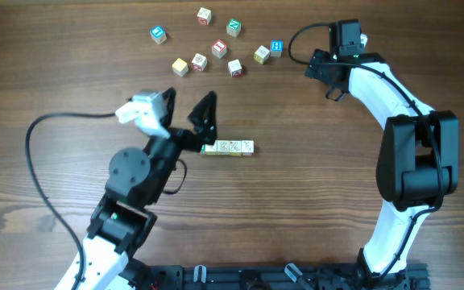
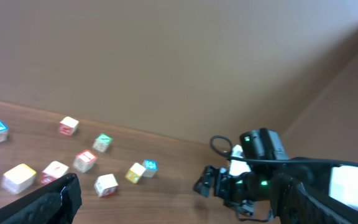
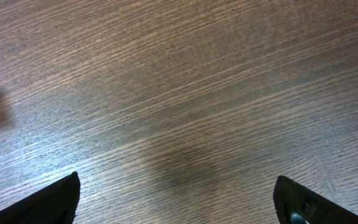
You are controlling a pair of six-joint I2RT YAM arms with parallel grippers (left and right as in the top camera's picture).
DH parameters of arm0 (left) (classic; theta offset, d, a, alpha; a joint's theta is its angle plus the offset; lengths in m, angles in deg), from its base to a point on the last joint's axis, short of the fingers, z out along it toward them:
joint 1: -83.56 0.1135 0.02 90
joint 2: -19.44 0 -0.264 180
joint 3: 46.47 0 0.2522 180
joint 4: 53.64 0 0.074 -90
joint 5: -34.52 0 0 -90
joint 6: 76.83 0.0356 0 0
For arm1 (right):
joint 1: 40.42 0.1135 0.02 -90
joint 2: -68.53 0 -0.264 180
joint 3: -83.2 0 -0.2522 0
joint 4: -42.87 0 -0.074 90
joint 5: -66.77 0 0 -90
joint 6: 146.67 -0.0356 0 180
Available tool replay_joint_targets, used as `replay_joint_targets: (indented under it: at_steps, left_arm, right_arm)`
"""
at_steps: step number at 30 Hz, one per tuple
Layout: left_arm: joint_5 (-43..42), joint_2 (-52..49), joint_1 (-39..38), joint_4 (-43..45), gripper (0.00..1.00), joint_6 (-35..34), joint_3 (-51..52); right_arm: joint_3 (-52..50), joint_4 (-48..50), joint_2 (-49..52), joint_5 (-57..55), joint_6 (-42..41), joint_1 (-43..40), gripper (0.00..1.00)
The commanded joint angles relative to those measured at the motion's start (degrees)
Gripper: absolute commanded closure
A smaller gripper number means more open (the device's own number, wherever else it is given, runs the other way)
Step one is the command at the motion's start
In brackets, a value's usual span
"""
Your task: Form a horizontal line
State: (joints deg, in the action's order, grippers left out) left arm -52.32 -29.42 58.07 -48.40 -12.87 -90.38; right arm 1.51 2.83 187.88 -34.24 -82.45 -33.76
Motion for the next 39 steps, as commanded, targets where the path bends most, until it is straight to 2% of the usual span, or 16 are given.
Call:
replay_joint_targets:
  at_steps: [1,7,17,24,39]
  left_arm:
    - [0.3,6.0,4.2,0.3,0.00,0.1,6.3]
    - [0.3,14.8,9.3,0.3,0.00,0.1,14.2]
    - [0.3,28.1,9.4,0.3,0.00,0.1,23.6]
    - [0.3,37.0,9.4,0.3,0.00,0.1,25.6]
    - [0.3,43.7,9.4,2.1,0.00,0.1,29.8]
  right_arm:
    - [0.4,0.1,-0.4,-1.0,0.3,0.0,0.00]
    - [0.4,0.1,-0.4,-1.0,0.3,0.0,0.00]
    - [0.4,0.1,-0.4,-1.0,0.3,0.0,0.00]
    - [0.4,0.1,-0.4,-1.0,0.3,0.0,0.00]
    - [0.4,0.1,-0.4,-1.0,0.3,0.0,0.00]
